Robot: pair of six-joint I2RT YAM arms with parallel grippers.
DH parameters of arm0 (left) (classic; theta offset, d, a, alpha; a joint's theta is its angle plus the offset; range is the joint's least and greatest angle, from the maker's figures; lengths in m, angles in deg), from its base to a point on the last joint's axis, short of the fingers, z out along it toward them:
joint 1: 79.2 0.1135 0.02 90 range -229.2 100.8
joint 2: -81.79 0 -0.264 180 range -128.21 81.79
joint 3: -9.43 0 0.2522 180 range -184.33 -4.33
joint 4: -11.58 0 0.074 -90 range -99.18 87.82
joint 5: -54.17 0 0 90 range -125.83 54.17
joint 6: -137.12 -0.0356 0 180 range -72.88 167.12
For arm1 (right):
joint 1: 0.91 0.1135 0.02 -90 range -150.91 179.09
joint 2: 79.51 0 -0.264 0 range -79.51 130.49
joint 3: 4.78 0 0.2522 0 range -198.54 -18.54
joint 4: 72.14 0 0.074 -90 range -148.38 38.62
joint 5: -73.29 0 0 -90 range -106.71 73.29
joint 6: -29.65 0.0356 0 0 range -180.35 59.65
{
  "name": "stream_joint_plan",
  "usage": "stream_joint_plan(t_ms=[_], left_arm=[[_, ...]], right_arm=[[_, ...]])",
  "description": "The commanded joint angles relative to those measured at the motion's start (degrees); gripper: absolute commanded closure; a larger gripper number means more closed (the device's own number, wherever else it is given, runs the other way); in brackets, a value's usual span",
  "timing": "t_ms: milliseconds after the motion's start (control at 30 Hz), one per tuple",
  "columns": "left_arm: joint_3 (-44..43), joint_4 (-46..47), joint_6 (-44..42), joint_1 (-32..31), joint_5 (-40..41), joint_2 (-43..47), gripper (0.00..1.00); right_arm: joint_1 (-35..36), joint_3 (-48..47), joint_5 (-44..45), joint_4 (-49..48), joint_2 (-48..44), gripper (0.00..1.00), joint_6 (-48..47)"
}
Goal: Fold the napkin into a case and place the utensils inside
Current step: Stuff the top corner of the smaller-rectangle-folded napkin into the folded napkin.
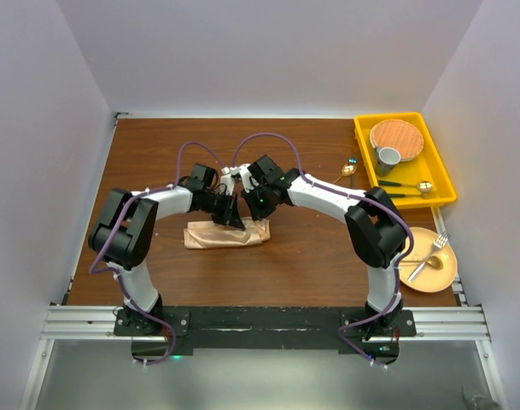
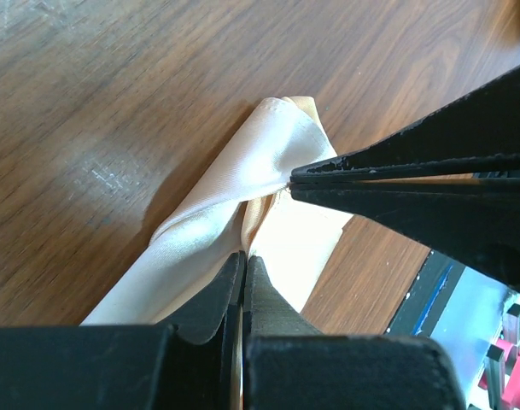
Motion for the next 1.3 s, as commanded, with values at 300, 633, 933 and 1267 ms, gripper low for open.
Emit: stream_joint_plan(t_ms=[300,633,933,1267], left_arm=[[-2.52,3.17,2.46,-0.32,-0.52,1.07,1.00],[-8.14,1.07,5.98,-0.14,0.79,-4.37,1.00],[-6.65,-0.43,5.36,-0.76,3.96,-7.72,1.00],[-6.83,7.04,12.30,-1.63,-1.05,-3.50,1.00]], right_arm=[[-0.25,1.55,-1.47,-0.43,-2.62,1.00,0.40],[-0.33,1.64,-2.17,-0.61,-2.71,1.00,0.40],[-0.24,0.85,-1.12,-0.96,-3.15,1.00,1.01],[-0.25,1.90,-2.44,-1.57,-2.19,1.00,1.63]])
